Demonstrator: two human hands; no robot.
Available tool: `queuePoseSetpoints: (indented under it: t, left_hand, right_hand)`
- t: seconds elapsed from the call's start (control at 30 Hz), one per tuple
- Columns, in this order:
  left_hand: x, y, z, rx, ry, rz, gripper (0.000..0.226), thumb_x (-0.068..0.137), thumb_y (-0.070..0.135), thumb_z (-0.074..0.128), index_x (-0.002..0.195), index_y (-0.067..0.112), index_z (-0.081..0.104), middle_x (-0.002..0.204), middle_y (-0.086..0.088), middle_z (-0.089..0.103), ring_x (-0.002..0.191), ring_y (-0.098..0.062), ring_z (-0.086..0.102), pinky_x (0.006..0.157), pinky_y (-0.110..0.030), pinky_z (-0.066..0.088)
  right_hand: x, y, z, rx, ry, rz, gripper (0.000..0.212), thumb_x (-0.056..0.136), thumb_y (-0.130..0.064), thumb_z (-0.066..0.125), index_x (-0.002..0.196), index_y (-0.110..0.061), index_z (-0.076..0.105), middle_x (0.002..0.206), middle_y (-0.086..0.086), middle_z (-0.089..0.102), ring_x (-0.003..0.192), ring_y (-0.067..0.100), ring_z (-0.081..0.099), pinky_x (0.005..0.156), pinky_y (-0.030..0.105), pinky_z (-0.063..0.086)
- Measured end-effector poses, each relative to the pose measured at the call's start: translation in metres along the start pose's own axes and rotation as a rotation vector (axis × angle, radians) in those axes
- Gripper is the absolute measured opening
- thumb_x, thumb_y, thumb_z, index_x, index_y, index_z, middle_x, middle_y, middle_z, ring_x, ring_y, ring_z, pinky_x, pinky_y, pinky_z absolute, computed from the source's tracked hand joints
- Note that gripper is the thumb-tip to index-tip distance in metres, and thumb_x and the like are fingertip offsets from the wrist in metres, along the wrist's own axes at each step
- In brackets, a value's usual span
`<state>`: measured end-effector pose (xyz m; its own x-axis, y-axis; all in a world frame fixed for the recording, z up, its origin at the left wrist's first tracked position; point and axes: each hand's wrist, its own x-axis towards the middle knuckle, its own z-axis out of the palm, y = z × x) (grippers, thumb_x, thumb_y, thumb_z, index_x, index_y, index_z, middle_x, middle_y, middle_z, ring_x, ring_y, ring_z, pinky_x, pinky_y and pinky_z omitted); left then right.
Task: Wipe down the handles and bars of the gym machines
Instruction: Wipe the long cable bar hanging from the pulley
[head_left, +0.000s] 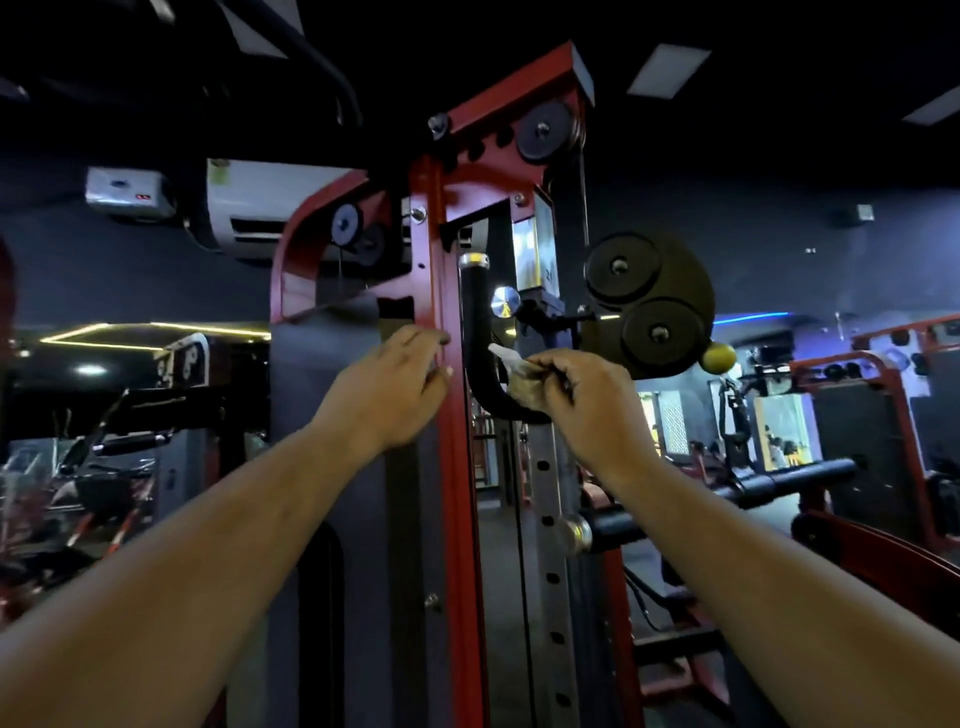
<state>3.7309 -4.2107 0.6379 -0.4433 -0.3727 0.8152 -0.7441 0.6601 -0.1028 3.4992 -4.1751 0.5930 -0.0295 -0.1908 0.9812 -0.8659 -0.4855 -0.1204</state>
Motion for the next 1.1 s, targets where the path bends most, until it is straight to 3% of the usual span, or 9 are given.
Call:
queuePoseSetpoints:
  t: [0.2, 0.37, 0.5, 0.6, 0.67, 0.8, 0.87, 0.97, 1.1]
  left_hand:
    - [0.058, -0.004, -0.017, 0.066, 0.028, 0.023, 0.054, 0.109, 0.024, 0.042, 0.161, 0.018, 0.027, 0.165, -0.004, 0.029, 0.150, -0.027, 0.032, 0.120, -0.042, 0.029]
    - [0.102, -0.005, -0.021, 0.040, 0.082, 0.000, 0.060, 0.108, 0.015, 0.042, 0.164, 0.019, 0.020, 0.170, -0.002, 0.018, 0.157, -0.022, 0.016, 0.126, -0.036, 0.014]
    - [0.120, -0.006, -0.021, -0.022, 0.045, -0.034, 0.060, 0.107, 0.011, 0.042, 0.164, 0.020, 0.023, 0.170, -0.004, 0.022, 0.156, -0.019, 0.019, 0.126, -0.033, 0.017]
    - [0.121, -0.008, -0.010, -0.030, 0.006, -0.046, 0.061, 0.107, 0.015, 0.043, 0.164, 0.025, 0.022, 0.169, -0.003, 0.025, 0.155, -0.020, 0.024, 0.126, -0.037, 0.022]
    - [0.118, -0.009, -0.002, -0.018, 0.010, -0.036, 0.065, 0.107, 0.013, 0.043, 0.165, 0.025, 0.017, 0.171, 0.000, 0.019, 0.156, -0.017, 0.019, 0.125, -0.030, 0.015]
    - [0.118, -0.010, 0.002, -0.040, 0.041, -0.014, 0.064, 0.107, 0.013, 0.042, 0.165, 0.024, 0.016, 0.171, 0.003, 0.017, 0.156, -0.015, 0.017, 0.120, -0.025, 0.012]
    - [0.124, -0.012, -0.001, -0.039, 0.040, 0.001, 0.062, 0.107, 0.012, 0.042, 0.164, 0.026, 0.020, 0.169, 0.002, 0.021, 0.155, -0.015, 0.021, 0.121, -0.027, 0.016]
    - [0.135, -0.013, -0.006, -0.073, 0.044, -0.010, 0.059, 0.105, 0.007, 0.040, 0.161, 0.025, 0.032, 0.162, -0.004, 0.035, 0.146, -0.019, 0.036, 0.114, -0.027, 0.025]
    - [0.138, -0.017, -0.006, -0.091, 0.065, -0.006, 0.057, 0.104, 0.007, 0.041, 0.158, 0.025, 0.039, 0.159, -0.004, 0.041, 0.144, -0.018, 0.040, 0.112, -0.028, 0.031]
  right_hand:
    - [0.068, 0.009, 0.011, -0.084, 0.089, -0.204, 0.028, 0.095, -0.007, 0.056, 0.118, -0.012, 0.071, 0.110, 0.003, 0.073, 0.101, 0.019, 0.067, 0.087, 0.034, 0.055]
    - [0.113, 0.016, 0.037, -0.063, 0.023, -0.362, 0.032, 0.107, -0.028, 0.046, 0.133, -0.015, 0.060, 0.126, 0.007, 0.066, 0.112, 0.022, 0.062, 0.096, 0.044, 0.054]
    - [0.118, 0.021, 0.060, -0.092, 0.064, -0.510, 0.041, 0.091, 0.004, 0.067, 0.131, -0.006, 0.065, 0.131, 0.019, 0.065, 0.109, 0.037, 0.067, 0.093, 0.047, 0.056]
    - [0.102, 0.033, 0.071, -0.065, 0.107, -0.569, 0.038, 0.089, 0.004, 0.064, 0.126, -0.004, 0.068, 0.131, 0.020, 0.066, 0.115, 0.037, 0.067, 0.098, 0.044, 0.053]
    - [0.075, 0.049, 0.076, -0.072, 0.025, -0.698, 0.043, 0.089, 0.001, 0.059, 0.131, -0.007, 0.065, 0.139, 0.017, 0.061, 0.127, 0.033, 0.060, 0.105, 0.041, 0.047]
    - [0.041, 0.083, 0.070, -0.111, -0.197, -0.939, 0.056, 0.087, 0.001, 0.074, 0.139, -0.012, 0.058, 0.148, 0.010, 0.055, 0.142, 0.024, 0.046, 0.110, 0.041, 0.048]
    - [0.060, 0.078, 0.061, -0.045, -0.112, -0.913, 0.044, 0.095, -0.008, 0.065, 0.138, -0.010, 0.055, 0.142, 0.013, 0.059, 0.134, 0.023, 0.055, 0.109, 0.039, 0.049]
    - [0.111, 0.056, 0.057, 0.012, 0.144, -0.647, 0.032, 0.099, -0.005, 0.058, 0.131, -0.006, 0.063, 0.129, 0.013, 0.067, 0.119, 0.021, 0.064, 0.105, 0.036, 0.051]
    - [0.120, 0.054, 0.078, -0.028, 0.089, -0.538, 0.051, 0.091, 0.008, 0.067, 0.138, -0.008, 0.060, 0.136, 0.016, 0.064, 0.110, 0.032, 0.070, 0.091, 0.047, 0.060]
